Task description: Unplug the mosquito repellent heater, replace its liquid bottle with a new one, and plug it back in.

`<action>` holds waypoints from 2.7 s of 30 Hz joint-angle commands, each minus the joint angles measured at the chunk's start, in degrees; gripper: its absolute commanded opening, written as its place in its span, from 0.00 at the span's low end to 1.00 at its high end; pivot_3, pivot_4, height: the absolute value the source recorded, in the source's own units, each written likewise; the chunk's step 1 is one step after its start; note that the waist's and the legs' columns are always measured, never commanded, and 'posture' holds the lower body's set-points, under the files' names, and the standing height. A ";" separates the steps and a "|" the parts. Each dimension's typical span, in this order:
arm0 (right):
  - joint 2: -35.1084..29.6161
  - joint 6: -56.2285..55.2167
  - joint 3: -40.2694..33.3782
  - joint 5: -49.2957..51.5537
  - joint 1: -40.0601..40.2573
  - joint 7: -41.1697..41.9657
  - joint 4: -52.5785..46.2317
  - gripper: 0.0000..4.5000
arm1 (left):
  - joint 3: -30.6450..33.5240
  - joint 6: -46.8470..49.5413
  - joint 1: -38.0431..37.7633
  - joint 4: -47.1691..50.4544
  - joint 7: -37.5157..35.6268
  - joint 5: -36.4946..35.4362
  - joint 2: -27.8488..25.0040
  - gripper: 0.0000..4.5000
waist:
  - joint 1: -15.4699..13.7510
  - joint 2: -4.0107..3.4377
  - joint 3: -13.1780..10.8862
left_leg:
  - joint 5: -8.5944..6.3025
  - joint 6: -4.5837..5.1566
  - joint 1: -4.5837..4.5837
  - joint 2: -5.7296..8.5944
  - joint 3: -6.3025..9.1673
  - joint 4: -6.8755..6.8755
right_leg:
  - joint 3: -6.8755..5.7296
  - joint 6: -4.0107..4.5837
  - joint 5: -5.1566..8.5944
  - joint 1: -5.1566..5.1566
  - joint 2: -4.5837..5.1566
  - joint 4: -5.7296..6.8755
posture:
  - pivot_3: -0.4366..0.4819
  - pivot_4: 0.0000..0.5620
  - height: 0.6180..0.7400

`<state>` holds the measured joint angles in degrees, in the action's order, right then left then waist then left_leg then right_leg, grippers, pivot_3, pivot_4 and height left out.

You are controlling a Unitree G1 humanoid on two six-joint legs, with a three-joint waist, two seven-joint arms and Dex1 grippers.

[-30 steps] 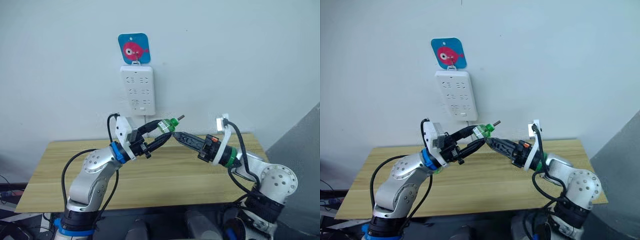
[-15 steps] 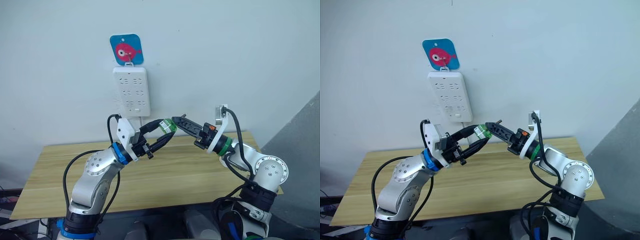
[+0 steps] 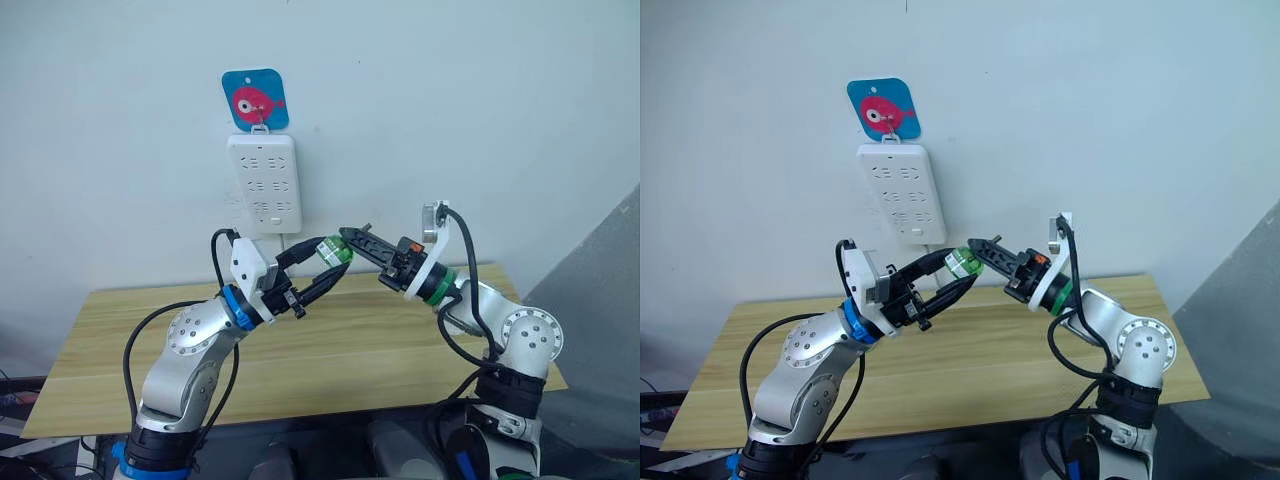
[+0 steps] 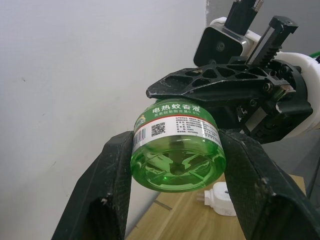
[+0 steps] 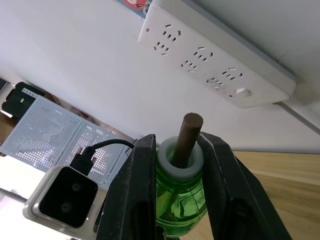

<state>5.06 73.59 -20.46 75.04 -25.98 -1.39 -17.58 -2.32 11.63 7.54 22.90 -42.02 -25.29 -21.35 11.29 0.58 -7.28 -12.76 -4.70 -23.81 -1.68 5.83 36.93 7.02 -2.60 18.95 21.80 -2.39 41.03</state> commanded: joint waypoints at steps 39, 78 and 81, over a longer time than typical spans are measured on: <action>-15.77 -89.77 26.99 -73.38 -5.74 16.20 73.05 0.19 | -4.95 16.71 -4.93 9.76 -3.48 2.24 -14.49 1.00 | -2.47 0.06 -0.48 | -0.01 0.01 0.52 0.01 -0.10 -0.09 | 0.08 0.02 0.01 -0.43 0.02 0.00 | 0.41 0.20 0.76; -40.48 -39.02 39.26 -65.15 19.02 47.38 -19.17 0.99 | 12.53 -5.19 -19.68 -24.00 14.85 11.53 -1.60 1.00 | -4.83 0.84 -6.90 | -0.06 -0.08 0.40 -0.03 -0.27 -0.16 | 0.16 0.24 0.22 -0.20 0.28 -0.08 | 0.32 0.49 0.76; -41.20 -35.50 39.79 -64.22 19.30 46.99 -22.06 0.99 | 13.21 -5.91 -15.93 -27.71 15.82 12.10 -1.63 1.00 | -4.95 0.92 -7.53 | -0.05 -0.08 -0.10 -0.05 -0.23 -0.11 | 0.09 0.02 0.09 0.23 0.32 -0.09 | 0.30 0.52 0.76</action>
<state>-35.72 36.70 19.28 9.47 -7.07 45.42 -36.09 9.44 6.85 -9.35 -3.96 -26.73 -13.55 -22.41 6.34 1.50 -14.81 -12.82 -4.79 -23.92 -1.72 5.60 36.82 7.10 -2.61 19.02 22.04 -2.00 40.94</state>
